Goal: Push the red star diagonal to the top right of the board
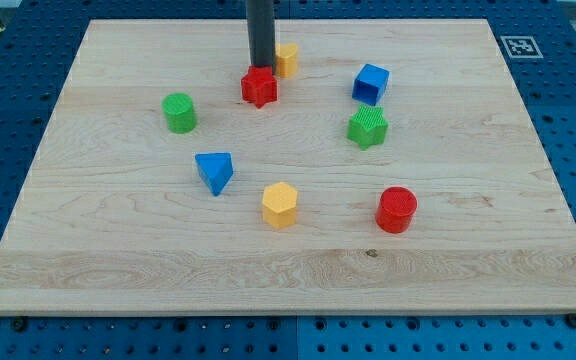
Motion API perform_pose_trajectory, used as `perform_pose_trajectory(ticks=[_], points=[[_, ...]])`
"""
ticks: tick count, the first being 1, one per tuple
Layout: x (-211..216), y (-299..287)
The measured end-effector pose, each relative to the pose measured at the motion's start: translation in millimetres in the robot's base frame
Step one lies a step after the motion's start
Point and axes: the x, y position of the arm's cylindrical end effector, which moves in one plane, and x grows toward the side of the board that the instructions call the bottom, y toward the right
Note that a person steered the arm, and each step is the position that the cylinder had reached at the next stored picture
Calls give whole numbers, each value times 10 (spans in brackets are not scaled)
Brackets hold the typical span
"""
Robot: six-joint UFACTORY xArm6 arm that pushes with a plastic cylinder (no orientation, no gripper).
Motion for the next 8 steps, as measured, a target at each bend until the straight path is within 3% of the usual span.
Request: perform_pose_trajectory(ticks=[2,4,5,7,8], points=[[47,674],[471,722],[659,661],[579,-12],[579,-35]])
